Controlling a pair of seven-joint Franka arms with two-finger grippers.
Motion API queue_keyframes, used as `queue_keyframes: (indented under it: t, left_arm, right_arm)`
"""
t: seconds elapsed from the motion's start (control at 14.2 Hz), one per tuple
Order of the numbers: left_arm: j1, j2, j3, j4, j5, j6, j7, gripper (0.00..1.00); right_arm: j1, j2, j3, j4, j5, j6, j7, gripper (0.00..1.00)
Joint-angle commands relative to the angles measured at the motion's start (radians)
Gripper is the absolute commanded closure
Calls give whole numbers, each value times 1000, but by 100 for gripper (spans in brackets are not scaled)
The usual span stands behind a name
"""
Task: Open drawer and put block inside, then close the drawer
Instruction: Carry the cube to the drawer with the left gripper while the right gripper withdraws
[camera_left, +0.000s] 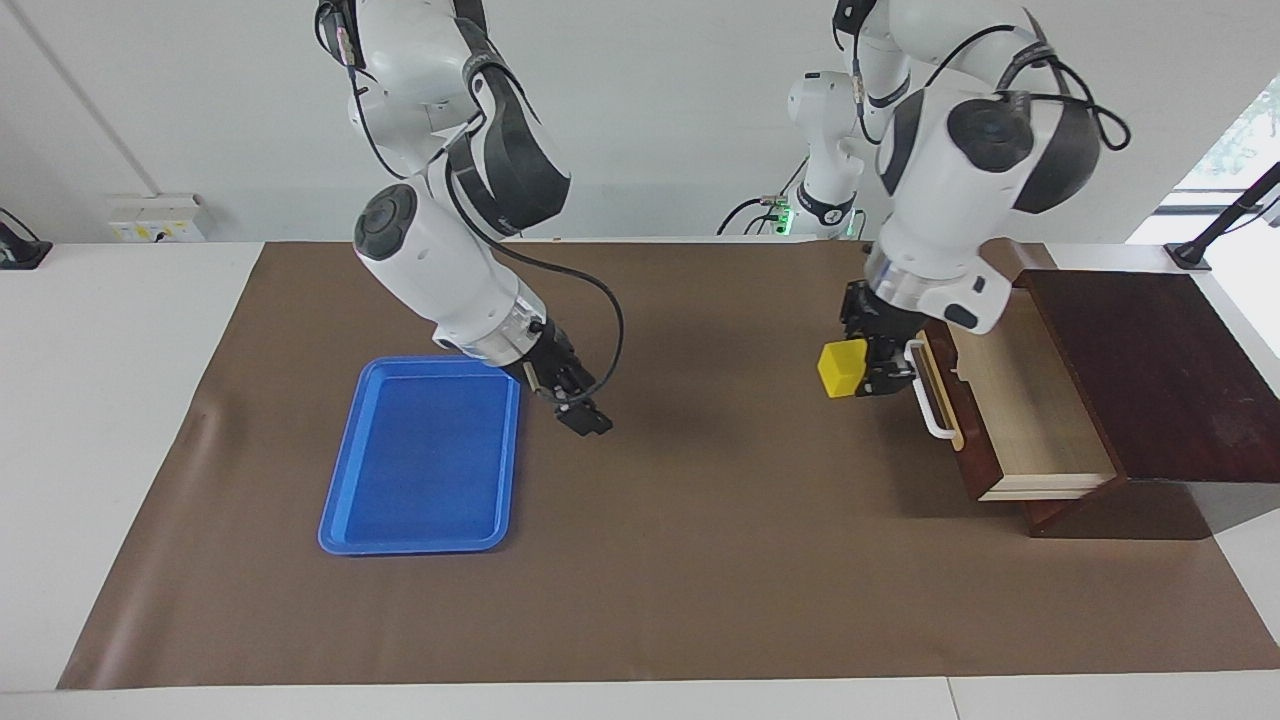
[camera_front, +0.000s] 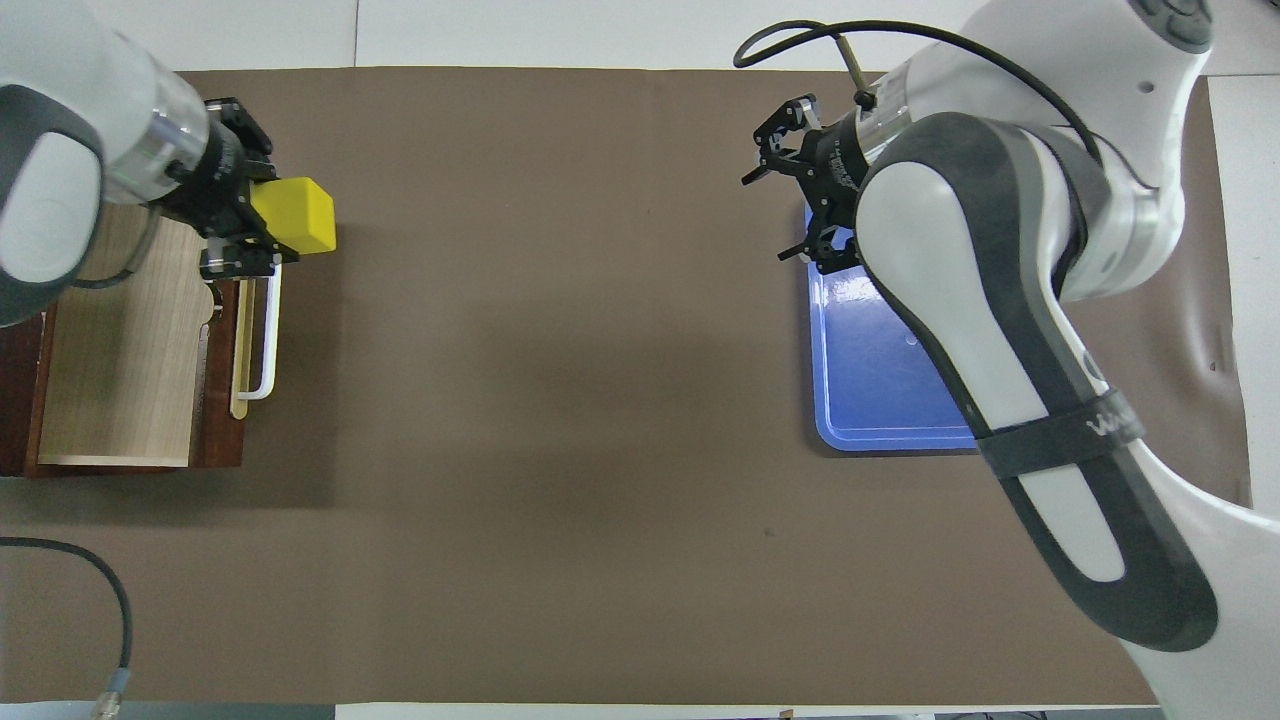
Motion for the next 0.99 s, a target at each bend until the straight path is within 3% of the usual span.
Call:
queue_keyframes:
  t: [0.0, 0.28, 0.42, 0.56, 0.92]
  left_arm:
    - [109, -39, -11, -48, -28, -5, 136, 100]
    - [207, -106, -10, -211, -26, 110, 320, 100]
    - [221, -126, -8, -310, -17, 194, 364, 100]
    - [240, -118, -8, -336, -17, 221, 385, 100]
    - [269, -126, -5, -434, -15, 293, 431, 100]
  right_arm:
    - [-72, -92, 5, -40, -84, -113, -187, 20]
    - [-118, -188, 5, -43, -302, -221, -479, 18]
    - [-130, -221, 7, -46, -365, -247, -596, 12]
    - [-136, -250, 7, -52, -399, -282, -674, 0]
    - [-146, -284, 7, -111, -411, -287, -930, 0]
